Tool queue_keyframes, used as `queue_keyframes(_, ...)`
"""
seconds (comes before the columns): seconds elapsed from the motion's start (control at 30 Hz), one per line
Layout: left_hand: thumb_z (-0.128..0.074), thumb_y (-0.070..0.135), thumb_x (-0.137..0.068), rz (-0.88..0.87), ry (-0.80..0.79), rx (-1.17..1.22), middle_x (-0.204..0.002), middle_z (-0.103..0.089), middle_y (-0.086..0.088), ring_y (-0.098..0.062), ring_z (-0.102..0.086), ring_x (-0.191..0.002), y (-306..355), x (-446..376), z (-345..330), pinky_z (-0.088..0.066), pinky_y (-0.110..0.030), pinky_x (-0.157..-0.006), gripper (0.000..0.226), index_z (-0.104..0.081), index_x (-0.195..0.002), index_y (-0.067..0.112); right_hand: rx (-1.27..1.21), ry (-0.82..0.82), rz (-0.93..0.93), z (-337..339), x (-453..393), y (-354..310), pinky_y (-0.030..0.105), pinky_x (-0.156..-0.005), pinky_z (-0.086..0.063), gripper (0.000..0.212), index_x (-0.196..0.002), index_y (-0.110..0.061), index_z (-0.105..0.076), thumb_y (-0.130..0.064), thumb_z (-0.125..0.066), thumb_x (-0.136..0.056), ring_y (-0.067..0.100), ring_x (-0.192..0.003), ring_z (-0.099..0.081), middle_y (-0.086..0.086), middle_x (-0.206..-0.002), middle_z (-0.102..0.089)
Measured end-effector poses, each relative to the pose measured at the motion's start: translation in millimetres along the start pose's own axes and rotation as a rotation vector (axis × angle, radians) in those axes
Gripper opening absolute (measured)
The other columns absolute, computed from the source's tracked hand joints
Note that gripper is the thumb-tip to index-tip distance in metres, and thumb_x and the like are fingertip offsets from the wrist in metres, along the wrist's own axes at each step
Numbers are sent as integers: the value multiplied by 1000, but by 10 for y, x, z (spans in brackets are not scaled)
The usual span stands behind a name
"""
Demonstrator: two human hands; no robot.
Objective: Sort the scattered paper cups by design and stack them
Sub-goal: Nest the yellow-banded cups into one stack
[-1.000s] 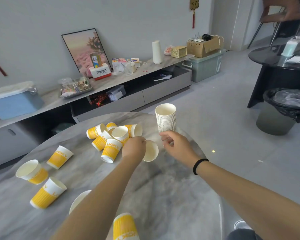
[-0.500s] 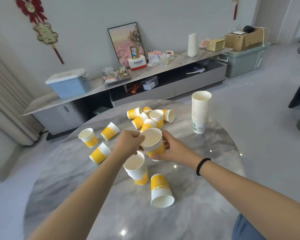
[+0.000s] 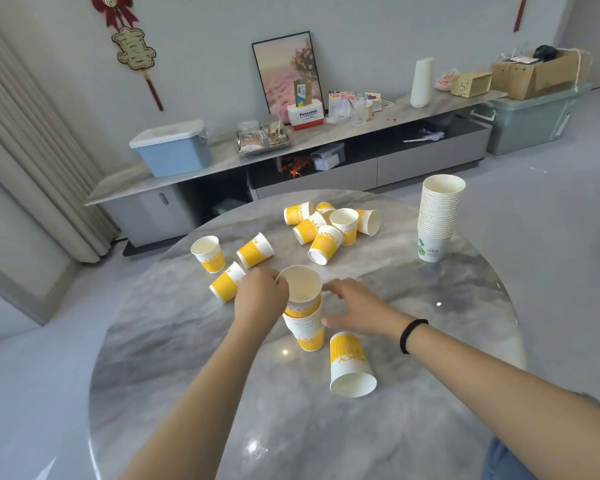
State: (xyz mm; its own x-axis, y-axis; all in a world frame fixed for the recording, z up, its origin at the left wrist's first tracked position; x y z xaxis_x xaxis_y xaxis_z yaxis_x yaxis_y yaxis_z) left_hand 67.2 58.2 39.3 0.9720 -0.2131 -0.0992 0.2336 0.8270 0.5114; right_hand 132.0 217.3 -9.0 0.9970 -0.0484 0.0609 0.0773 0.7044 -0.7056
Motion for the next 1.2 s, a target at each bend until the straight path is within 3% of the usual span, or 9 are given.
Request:
queue_keyframes(0.13,-40,24,-94,58,-92,15,-101,-61,-12,-30,-56,-96,-203,117,-301,-41,-28,-67,31,-69,-91,16,182,-412,-107,-52,161,147,36,-107,-38,86,-136,-37,-34,-51,-77,-64,20,-129,-39,2,-138,-39)
queue_keyframes(0.2,-37,29,-97,82,-145,157,-124,-59,-12,-26,-53,-117,-280,180,-378,-44,-32,-87,37,-59,-127,23,204,-462,-81,-78,227,154,39,-105,-41,91,-134,-45,-31,-51,-80,-58,19,-128,-39,0,-139,-39)
queue_keyframes(0.3,-35,38,-99,94,-157,359,-137,-52,-7,-19,-50,-124,-324,278,-354,-37,-32,-100,49,-32,-146,27,204,-483,-93,-87,293,134,28,-100,-41,83,-137,-27,-38,-35,-81,-67,17,-126,-45,-2,-138,-45)
queue_keyframes(0.43,-39,39,-98,37,-185,556,-141,-46,5,-12,-50,-122,-398,465,-353,-39,-33,-106,51,-27,-147,33,192,-435,-148,107,288,97,31,-94,-48,71,-132,-16,-47,-39,-76,-72,21,-115,-56,2,-129,-57)
queue_keyframes(0.6,-43,41,-97,55,-209,679,-148,-42,6,-10,-42,-133,-438,505,-444,-35,-43,-113,50,-31,-145,34,-422,-179,-241,637,275,-12,27,-67,-48,25,-104,-26,-64,-42,-58,-86,18,-83,-58,3,-99,-62)
queue_keyframes(0.77,-38,58,-89,119,-274,858,-151,-36,13,-10,-33,-140,-391,470,-431,-28,-46,-117,58,-34,-143,37,-799,-23,-239,535,140,-259,31,-55,-46,37,-96,-23,-63,-54,-44,-88,23,-67,-64,7,-87,-63)
queue_keyframes(0.93,-23,66,-89,218,-391,1045,-151,-36,13,-7,-30,-141,-279,462,-415,-26,-47,-116,64,-34,-144,34,-653,91,-241,291,-11,-489,28,-48,-47,46,-93,-27,-60,-62,-30,-90,19,-78,-62,0,-88,-63)
queue_keyframes(1.07,-14,65,-91,249,-428,1068,-142,-48,16,-4,-37,-135,-209,467,-424,-25,-49,-113,54,-50,-126,46,-285,179,-205,159,-77,-511,37,-80,-46,50,-105,-26,-62,-57,-24,-93,26,-95,-55,3,-91,-61)
queue_keyframes(1.2,-15,63,-92,262,-382,1036,-137,-48,17,-5,-38,-132,-169,440,-399,-28,-45,-110,53,-46,-129,43,-166,317,-147,86,-64,-493,36,-74,-42,49,-58,-22,-49,-46,-31,-96,30,-87,-57,6,-78,-58)
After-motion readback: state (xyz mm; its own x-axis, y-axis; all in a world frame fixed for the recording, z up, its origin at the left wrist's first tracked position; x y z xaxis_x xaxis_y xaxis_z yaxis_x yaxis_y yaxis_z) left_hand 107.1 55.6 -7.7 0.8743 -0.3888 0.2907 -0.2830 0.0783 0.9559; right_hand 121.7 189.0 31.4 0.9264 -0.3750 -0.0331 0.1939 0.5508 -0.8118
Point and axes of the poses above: each hand's wrist, its own x-axis away from the middle knuckle, its own z-axis out of the back of the hand, y = z × x, the point moved 1 cm from there along -x, towards the middle knuckle
